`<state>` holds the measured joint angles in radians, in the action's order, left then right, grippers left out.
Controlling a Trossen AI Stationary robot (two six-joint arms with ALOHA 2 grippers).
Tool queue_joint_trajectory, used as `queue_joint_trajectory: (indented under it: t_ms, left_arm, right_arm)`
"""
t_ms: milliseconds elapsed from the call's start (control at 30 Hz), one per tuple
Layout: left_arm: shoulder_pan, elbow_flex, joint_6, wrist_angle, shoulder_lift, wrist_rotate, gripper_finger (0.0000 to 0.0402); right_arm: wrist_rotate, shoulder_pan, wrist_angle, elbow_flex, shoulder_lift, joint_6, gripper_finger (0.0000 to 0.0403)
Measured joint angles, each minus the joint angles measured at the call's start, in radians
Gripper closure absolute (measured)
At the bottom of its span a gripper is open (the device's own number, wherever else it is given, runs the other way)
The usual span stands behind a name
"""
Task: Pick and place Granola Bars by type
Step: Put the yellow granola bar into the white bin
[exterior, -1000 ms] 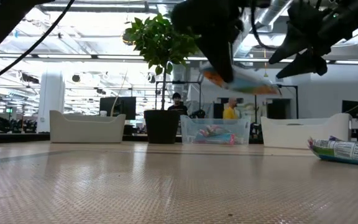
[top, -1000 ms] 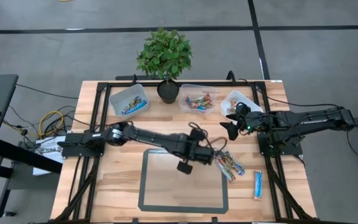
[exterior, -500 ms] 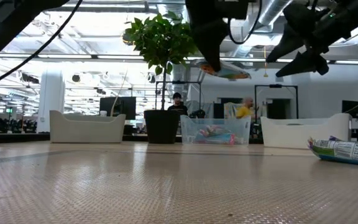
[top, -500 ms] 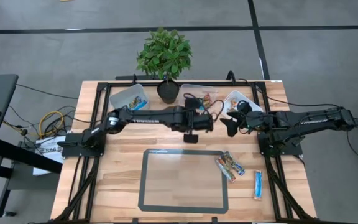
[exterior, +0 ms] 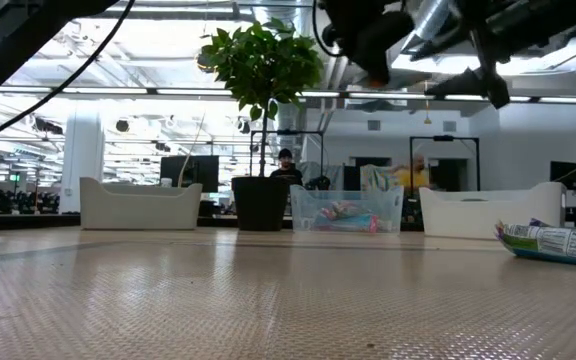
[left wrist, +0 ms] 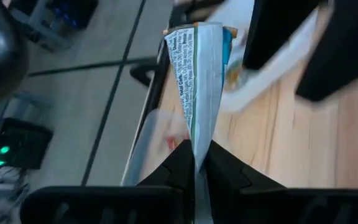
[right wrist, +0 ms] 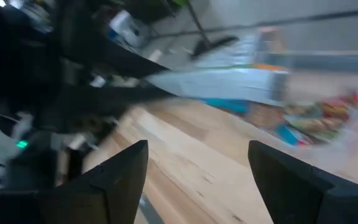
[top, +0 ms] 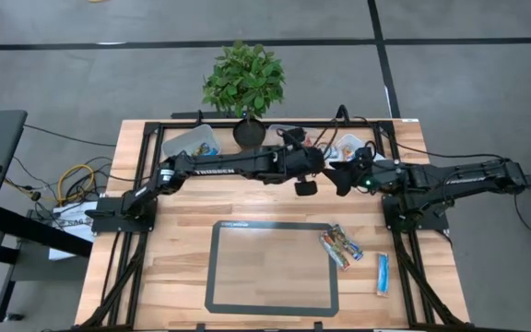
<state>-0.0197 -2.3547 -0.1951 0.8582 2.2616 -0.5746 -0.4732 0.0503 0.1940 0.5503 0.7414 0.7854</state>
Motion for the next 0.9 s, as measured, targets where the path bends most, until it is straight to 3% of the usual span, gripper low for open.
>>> queue_joint_trajectory:
  t_ms: [267, 600, 900]
  left_arm:
    - [0.006, 0.000, -0.001, -0.126, 0.000, 0.067, 0.0378]
    - [0.011, 0.000, -0.045, -0.151, -0.005, -0.027, 0.0383]
    - [0.024, -0.001, -0.058, -0.173, -0.036, -0.035, 0.0376]
  right_arm:
    - [0.000, -0.009, -0.209, 0.000, 0.000, -0.129, 0.0131]
    - [0.004, -0.041, -0.188, 0.000, 0.000, -0.131, 0.0131]
    - [0.000, -0.109, -0.233, 0.000, -0.001, -0.168, 0.0131]
